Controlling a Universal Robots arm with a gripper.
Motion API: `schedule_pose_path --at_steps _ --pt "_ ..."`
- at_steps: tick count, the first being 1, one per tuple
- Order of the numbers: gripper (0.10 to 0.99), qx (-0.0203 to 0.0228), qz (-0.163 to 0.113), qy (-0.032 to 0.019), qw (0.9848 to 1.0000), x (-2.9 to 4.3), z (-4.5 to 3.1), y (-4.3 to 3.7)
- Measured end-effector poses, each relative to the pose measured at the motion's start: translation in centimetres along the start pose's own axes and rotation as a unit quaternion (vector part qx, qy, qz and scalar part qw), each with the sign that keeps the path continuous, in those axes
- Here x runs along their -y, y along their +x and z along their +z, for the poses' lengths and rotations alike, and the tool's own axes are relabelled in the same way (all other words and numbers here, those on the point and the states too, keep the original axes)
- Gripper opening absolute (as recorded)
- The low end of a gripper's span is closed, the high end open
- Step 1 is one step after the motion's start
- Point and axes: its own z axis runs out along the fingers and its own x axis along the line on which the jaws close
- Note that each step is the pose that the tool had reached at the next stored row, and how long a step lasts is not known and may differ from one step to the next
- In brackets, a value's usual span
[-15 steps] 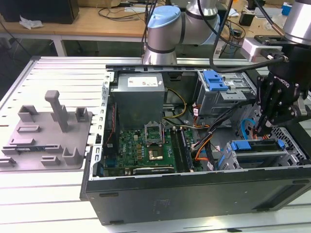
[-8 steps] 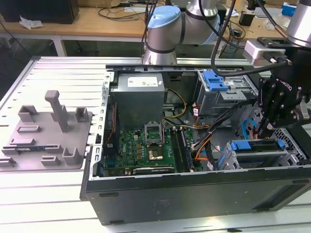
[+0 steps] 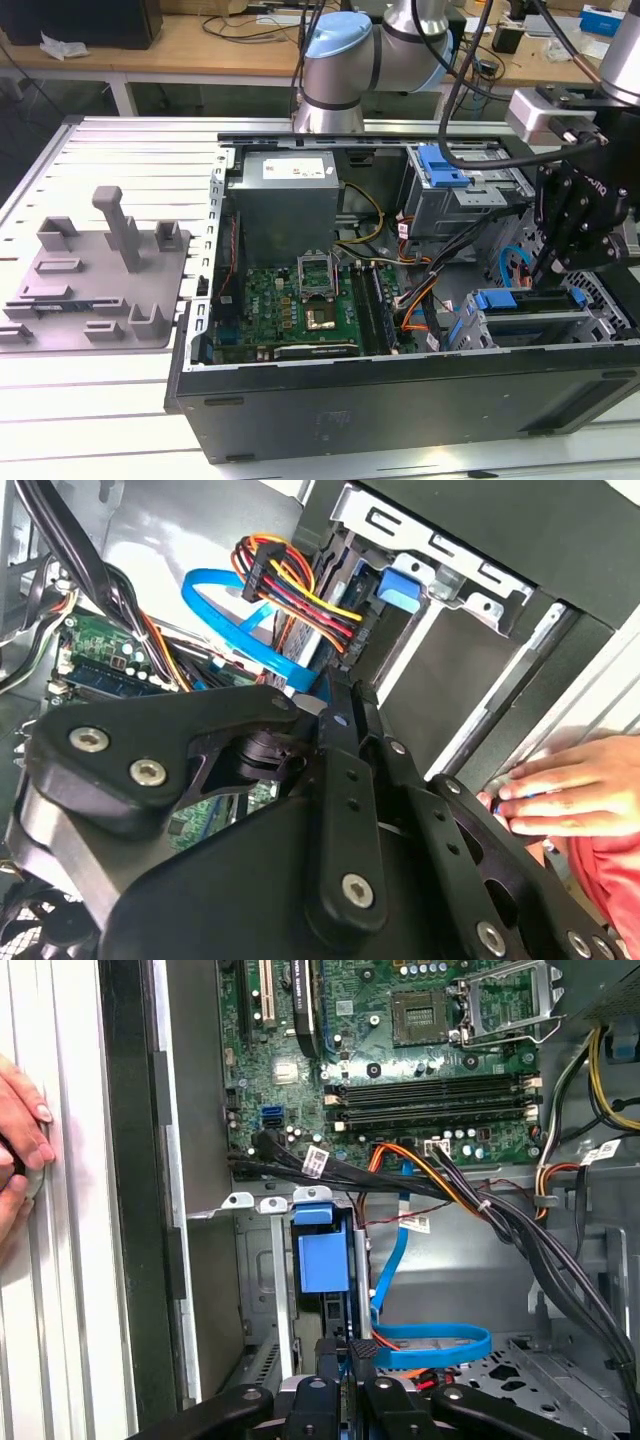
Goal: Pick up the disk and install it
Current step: 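Insert the second disk wire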
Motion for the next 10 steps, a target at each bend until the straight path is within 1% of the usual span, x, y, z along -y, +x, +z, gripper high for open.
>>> schedule_pose_path --at_steps 5,8,9,10 --pt "0.161 0.0001 0.000 0.0000 1.0000 -0.01 0.04 0.00" --pt "0.161 0.0009 0.000 -0.0039 1.0000 0.05 0.05 0.00" --pt "0.161 0.0037 0.000 -0.0046 1.0000 0.06 0.05 0.00" --pt "0.161 0.0141 0.000 -0.0053 0.9999 0.08 0.06 0.04"
